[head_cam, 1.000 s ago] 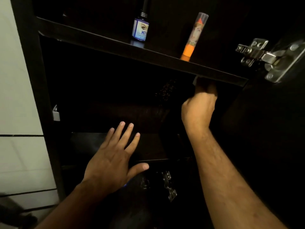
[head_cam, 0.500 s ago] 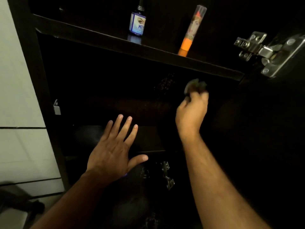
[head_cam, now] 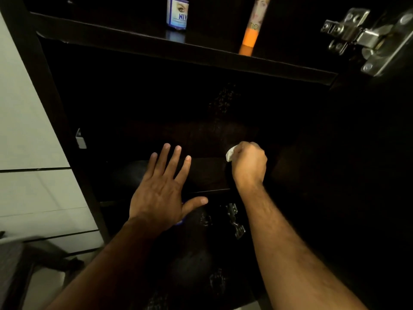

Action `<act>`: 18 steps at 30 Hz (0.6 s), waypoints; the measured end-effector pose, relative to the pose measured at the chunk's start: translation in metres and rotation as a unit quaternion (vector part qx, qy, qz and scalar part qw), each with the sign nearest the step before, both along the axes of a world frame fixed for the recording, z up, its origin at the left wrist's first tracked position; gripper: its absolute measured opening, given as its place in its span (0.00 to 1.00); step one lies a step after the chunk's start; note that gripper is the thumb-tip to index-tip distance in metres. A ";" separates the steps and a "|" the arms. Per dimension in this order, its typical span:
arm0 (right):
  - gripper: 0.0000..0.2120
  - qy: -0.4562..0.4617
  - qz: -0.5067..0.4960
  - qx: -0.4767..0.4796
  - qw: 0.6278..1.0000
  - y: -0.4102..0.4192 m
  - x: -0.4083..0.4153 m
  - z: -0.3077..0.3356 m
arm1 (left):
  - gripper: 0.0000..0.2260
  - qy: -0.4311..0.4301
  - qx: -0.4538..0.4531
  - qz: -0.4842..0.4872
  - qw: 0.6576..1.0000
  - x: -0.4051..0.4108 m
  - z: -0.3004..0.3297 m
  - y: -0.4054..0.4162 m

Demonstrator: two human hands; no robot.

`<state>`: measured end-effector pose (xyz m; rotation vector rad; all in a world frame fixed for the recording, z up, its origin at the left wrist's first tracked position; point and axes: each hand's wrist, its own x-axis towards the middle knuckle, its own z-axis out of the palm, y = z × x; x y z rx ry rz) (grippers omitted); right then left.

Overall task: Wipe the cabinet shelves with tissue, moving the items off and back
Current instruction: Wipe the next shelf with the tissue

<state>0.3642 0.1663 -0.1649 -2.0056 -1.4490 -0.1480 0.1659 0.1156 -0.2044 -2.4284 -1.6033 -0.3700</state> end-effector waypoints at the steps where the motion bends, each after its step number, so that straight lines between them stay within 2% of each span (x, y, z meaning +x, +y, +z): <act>1: 0.08 0.024 0.005 0.034 0.999 0.000 0.000 0.005 | 0.46 0.000 -0.001 0.000 1.000 0.000 0.000 0.000; 4: 0.04 0.089 0.020 0.182 0.979 0.007 0.000 0.041 | 0.47 0.001 0.000 0.002 1.000 0.000 0.000 0.000; 6: 0.05 0.094 -0.001 0.262 0.961 0.018 -0.002 0.072 | 0.47 0.002 0.000 -0.001 1.000 -0.001 -0.001 0.000; 10: 0.05 0.077 0.033 0.333 0.939 0.033 -0.010 0.102 | 0.47 0.006 0.001 0.001 1.000 -0.001 -0.001 0.000; 14: 0.04 0.012 0.079 0.300 0.951 0.022 -0.002 0.046 | 0.48 0.010 -0.003 0.007 1.000 0.000 0.000 -0.001; 16: 0.05 -0.004 0.131 0.213 0.968 0.013 0.002 0.006 | 0.49 0.008 -0.003 0.011 1.000 0.001 0.001 -0.001; 18: 0.06 -0.019 0.132 0.097 0.986 0.009 0.002 -0.019 | 0.49 0.004 -0.001 0.014 1.000 0.002 0.000 -0.001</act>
